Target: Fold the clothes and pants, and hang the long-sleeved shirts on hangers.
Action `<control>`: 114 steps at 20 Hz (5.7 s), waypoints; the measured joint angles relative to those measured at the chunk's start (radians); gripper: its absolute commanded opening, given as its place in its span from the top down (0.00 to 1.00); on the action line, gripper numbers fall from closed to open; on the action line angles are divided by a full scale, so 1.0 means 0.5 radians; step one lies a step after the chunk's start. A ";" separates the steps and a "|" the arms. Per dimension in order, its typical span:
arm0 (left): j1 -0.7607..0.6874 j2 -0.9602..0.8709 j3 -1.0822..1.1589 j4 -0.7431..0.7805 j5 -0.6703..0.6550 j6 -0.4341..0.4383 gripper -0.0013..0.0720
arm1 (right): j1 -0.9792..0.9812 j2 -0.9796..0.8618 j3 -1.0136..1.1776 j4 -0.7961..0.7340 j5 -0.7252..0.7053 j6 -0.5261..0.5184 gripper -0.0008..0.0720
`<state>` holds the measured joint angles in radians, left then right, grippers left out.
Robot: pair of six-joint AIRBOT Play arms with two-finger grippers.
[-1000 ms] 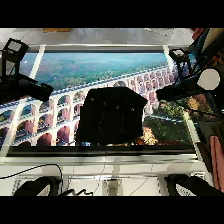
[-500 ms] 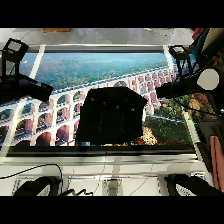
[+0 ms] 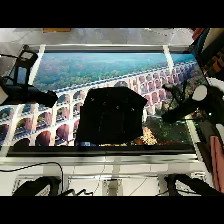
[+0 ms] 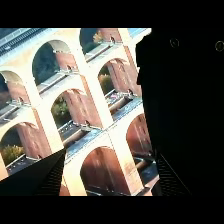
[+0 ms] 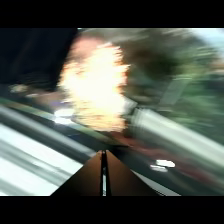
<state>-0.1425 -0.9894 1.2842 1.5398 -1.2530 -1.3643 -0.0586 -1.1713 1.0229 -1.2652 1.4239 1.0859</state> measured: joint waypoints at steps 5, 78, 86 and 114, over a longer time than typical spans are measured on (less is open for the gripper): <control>0.000 -0.176 -0.001 -0.062 -0.052 -0.031 0.12 | -0.153 -0.024 -0.536 0.570 -0.430 -0.032 0.30; 0.314 0.919 -0.073 -2.059 0.926 0.992 0.96 | 0.127 0.851 0.661 1.702 -0.505 0.200 0.93; 0.176 0.390 -0.101 -1.524 0.796 0.623 0.96 | 0.449 0.690 0.227 1.023 -1.007 0.816 0.93; -0.360 -0.684 -1.003 -1.202 0.137 -0.353 0.00 | 0.324 -0.340 -0.176 0.197 -1.053 0.770 0.04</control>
<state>-0.3225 -1.3315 0.7830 0.9386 -1.1847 -1.5410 0.1036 -1.3415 0.9348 -1.1667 0.8974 1.4708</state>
